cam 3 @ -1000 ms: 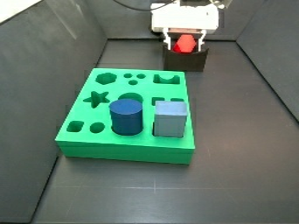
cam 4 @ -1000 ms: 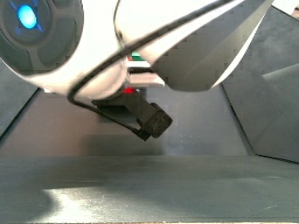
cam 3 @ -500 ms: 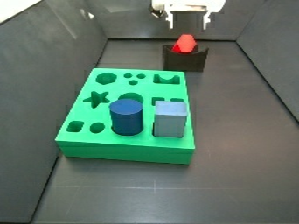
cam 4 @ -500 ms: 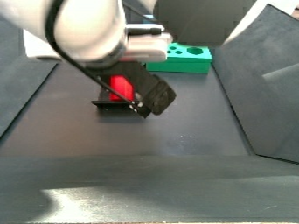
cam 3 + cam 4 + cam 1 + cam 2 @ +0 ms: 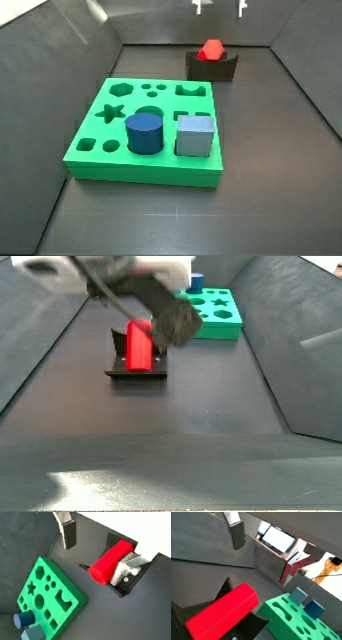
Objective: Pick up the hexagon object. Move up. Place the hexagon object on the fixture. Regrasp the hexagon object. Move to above the board. Insert the hexagon object.
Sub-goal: Regrasp the hexagon object.
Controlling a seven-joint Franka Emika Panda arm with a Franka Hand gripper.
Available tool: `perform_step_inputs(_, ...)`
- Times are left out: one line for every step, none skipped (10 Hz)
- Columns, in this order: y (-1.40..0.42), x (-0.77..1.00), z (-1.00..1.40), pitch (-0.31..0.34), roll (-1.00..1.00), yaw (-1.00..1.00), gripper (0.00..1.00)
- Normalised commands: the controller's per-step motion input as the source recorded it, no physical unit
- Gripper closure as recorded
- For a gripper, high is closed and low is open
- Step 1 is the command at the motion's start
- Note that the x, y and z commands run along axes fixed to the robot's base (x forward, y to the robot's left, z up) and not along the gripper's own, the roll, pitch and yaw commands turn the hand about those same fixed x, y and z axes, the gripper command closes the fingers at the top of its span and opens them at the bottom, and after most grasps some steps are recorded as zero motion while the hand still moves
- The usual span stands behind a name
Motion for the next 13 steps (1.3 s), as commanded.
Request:
perform_step_inputs(-1.0,-0.14,0.8,0.032,1.0,0.01,0.0)
perform_step_inputs(-0.9,-0.12,0.66,0.029,1.0,0.01,0.0)
perform_step_inputs(-0.67,-0.07,0.36,0.027,1.0,0.01,0.0)
perform_step_inputs(-0.42,-0.03,0.05,0.025,1.0,0.01,0.0)
perform_step_inputs(-0.23,0.0,-0.04,0.023,1.0,0.01,0.0)
perform_step_inputs(-0.09,0.0,-0.02,0.023,1.0,0.01,0.0)
perform_step_inputs(0.0,-0.02,0.02,0.02,1.0,0.01,0.0)
perform_step_inputs(-0.03,-0.01,0.0,0.017,1.0,0.01,0.0)
perform_step_inputs(-0.03,-0.02,0.0,0.011,1.0,0.01,0.0)
perform_step_inputs(-0.02,-0.02,0.01,0.007,1.0,0.01,0.0)
perform_step_inputs(-0.02,-0.02,0.0,0.0,1.0,0.02,0.0)
perform_step_inputs(-0.02,-0.02,0.0,-0.003,1.0,0.02,0.0)
perform_step_inputs(-0.02,-0.02,0.0,-0.005,1.0,0.02,0.0)
